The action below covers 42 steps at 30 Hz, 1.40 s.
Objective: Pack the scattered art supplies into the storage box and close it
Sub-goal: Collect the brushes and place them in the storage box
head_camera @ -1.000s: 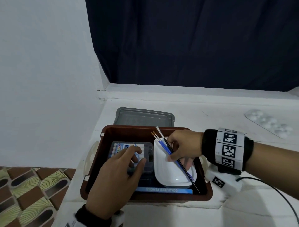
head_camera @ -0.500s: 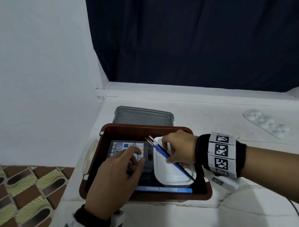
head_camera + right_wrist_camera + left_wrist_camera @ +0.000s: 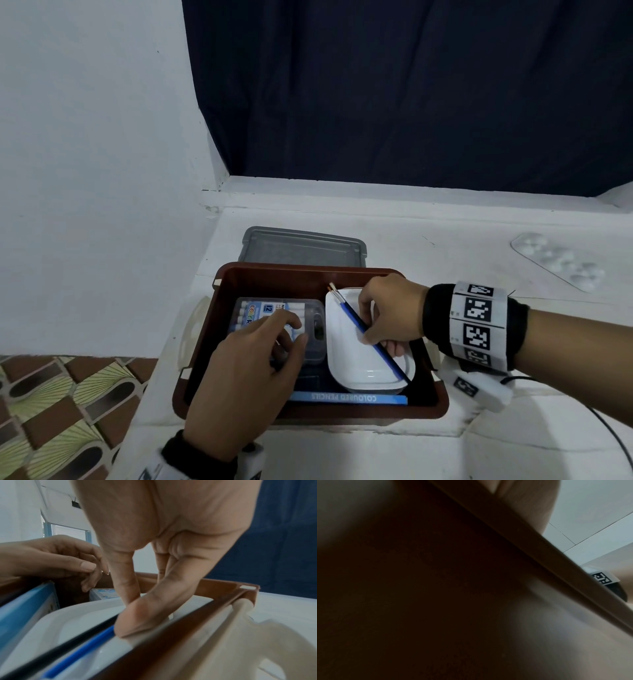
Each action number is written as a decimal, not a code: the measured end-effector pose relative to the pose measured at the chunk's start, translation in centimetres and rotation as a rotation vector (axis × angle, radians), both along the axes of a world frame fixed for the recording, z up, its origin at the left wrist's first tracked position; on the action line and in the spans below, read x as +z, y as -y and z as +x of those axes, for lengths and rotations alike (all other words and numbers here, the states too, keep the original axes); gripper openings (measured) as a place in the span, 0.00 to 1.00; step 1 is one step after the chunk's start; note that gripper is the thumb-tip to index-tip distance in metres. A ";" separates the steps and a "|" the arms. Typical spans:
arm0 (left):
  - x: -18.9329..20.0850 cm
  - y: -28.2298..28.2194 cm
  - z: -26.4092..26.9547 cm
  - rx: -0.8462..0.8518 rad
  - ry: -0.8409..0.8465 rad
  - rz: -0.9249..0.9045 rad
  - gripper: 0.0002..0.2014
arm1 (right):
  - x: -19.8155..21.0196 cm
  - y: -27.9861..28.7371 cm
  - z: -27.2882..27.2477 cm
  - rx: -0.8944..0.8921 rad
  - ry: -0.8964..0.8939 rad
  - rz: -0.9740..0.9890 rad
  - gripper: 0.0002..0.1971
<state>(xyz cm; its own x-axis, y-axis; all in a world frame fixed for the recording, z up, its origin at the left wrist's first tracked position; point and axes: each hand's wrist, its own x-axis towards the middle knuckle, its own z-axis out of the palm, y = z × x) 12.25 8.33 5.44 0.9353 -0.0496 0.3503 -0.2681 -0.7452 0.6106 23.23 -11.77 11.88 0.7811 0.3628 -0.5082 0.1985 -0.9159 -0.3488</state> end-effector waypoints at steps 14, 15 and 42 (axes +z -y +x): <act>0.1 0.1 -0.3 -0.030 0.025 -0.013 0.13 | -0.5 1.4 -1.0 0.065 0.168 0.008 0.14; 0.1 0.2 -0.3 -0.035 0.029 -0.014 0.15 | -0.6 1.6 -1.2 0.081 0.213 0.011 0.14; 0.2 26.4 2.3 -0.133 0.003 0.043 0.13 | -11.8 36.0 3.3 -0.253 0.585 0.191 0.17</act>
<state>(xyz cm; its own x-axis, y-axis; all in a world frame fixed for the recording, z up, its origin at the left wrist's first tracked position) 14.54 -18.04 5.61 0.9184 -0.1885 0.3479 -0.3684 -0.7281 0.5781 26.57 -47.72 0.08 0.9815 0.1737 0.0808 0.1915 -0.8921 -0.4092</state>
